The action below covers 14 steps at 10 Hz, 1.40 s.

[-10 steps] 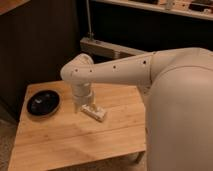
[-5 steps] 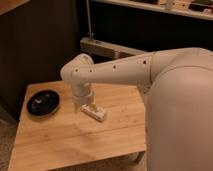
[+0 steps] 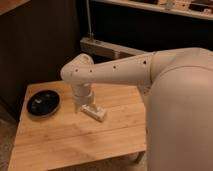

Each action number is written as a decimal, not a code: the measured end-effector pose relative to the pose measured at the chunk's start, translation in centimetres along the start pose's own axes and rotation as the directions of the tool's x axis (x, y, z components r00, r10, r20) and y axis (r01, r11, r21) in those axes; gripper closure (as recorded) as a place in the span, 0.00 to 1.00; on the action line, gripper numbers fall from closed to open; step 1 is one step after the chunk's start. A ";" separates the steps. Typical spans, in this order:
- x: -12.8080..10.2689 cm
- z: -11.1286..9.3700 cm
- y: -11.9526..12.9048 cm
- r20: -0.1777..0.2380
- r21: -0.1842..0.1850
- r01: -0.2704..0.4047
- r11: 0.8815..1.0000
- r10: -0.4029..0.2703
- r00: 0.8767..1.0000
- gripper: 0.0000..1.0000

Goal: Place the bottle in the ceramic bowl

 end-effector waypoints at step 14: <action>-12.1 -7.6 -11.3 0.489 -0.066 0.752 0.656 -0.636 0.598 0.35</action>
